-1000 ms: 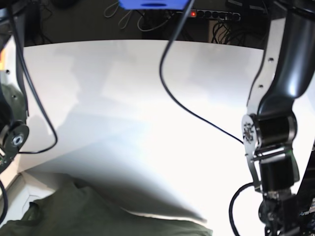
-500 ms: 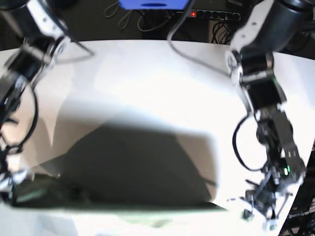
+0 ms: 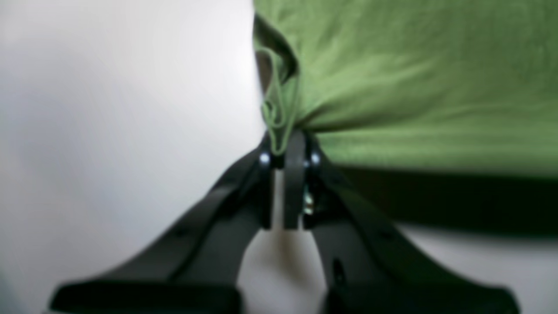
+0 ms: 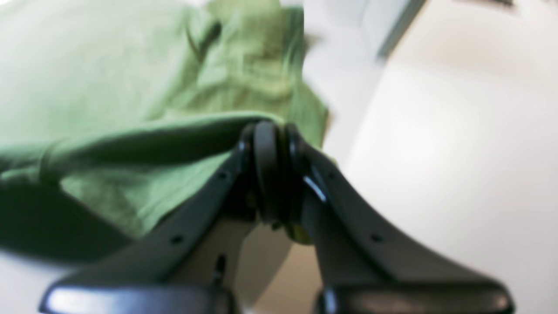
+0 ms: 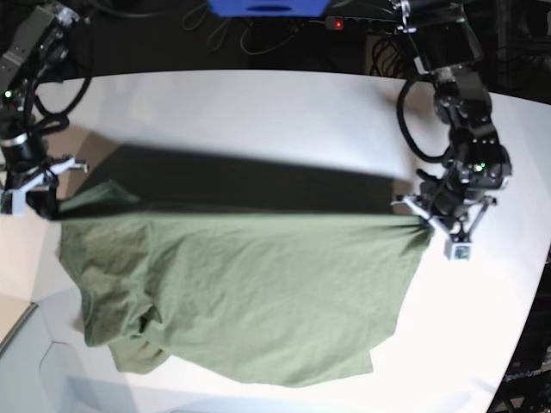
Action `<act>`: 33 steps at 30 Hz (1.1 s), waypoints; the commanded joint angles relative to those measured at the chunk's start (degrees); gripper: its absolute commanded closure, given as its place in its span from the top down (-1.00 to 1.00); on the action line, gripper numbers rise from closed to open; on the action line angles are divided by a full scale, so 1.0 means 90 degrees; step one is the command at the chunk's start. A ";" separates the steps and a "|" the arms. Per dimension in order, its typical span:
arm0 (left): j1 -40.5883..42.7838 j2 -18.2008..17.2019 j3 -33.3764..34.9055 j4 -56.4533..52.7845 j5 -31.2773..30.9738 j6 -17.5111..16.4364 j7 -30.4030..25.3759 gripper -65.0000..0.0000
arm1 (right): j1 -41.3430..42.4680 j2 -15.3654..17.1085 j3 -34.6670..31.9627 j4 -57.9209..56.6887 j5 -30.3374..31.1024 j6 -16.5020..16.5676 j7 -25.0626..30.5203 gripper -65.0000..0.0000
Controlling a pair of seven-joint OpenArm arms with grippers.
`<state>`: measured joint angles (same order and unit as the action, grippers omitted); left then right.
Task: Layout the t-shirt on the table in an organized manner, then fold the t-shirt properly
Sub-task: 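Lower the t-shirt onto the table, holding the shoulders with both grippers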
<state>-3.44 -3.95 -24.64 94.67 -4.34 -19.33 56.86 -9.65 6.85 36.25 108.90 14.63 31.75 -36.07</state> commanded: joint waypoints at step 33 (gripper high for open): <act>0.2126 0.0043 -0.0734 0.0709 0.0067 0.0063 -0.0169 -0.99 | -0.1140 -0.0288 0.0334 -0.0647 0.0088 0.0746 0.0233 -0.97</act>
<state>15.88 -2.85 -30.76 100.09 -4.32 -19.33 55.94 -19.90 3.25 38.72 102.17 15.03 38.33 -35.46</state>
